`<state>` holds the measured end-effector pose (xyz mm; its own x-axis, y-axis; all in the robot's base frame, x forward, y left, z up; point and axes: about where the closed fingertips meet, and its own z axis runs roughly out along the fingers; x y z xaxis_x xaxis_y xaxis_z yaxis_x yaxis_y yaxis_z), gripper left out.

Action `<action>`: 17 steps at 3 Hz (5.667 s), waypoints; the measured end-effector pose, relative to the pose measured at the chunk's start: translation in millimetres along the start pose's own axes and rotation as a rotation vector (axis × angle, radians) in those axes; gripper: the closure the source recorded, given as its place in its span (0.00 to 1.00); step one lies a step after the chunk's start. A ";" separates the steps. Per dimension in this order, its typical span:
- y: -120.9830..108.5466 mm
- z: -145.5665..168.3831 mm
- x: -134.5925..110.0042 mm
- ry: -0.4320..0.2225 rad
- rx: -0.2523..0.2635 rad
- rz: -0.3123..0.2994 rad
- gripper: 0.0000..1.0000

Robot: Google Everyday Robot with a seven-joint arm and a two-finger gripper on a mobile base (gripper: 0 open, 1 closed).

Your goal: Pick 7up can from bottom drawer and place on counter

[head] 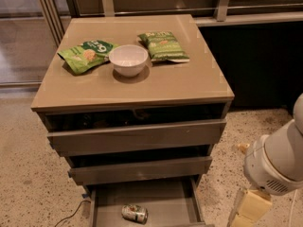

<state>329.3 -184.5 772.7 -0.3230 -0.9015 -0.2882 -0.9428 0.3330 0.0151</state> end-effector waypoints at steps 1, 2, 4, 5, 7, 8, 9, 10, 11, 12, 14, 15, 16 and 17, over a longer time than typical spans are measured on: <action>13.0 47.8 -1.8 -0.070 -0.033 0.028 0.00; 17.8 98.6 -16.0 -0.184 -0.022 0.050 0.00; 17.0 110.6 -10.9 -0.171 -0.031 0.067 0.00; 21.1 144.2 -9.4 -0.178 -0.052 0.078 0.00; 20.5 233.5 -17.2 -0.270 -0.027 0.106 0.00; 20.5 233.6 -17.3 -0.271 -0.027 0.105 0.00; 20.4 255.4 -26.8 -0.332 -0.010 0.091 0.00; 16.6 310.9 -48.9 -0.450 0.012 0.049 0.00; 15.8 348.8 -60.9 -0.483 -0.002 0.031 0.00; 7.3 384.6 -67.5 -0.470 -0.005 0.013 0.00; 6.5 389.3 -68.3 -0.448 0.001 0.005 0.00; -8.6 409.7 -56.0 -0.447 0.037 0.001 0.00; -19.6 449.8 -47.5 -0.473 0.057 0.005 0.00; -22.5 471.6 -46.1 -0.487 0.056 0.012 0.00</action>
Offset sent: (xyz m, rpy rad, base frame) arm -0.0059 0.0706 -0.1289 0.2824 -0.0330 -0.0593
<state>404.2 -20.0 334.1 -0.2448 -0.6676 -0.7031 -0.9291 0.3688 -0.0267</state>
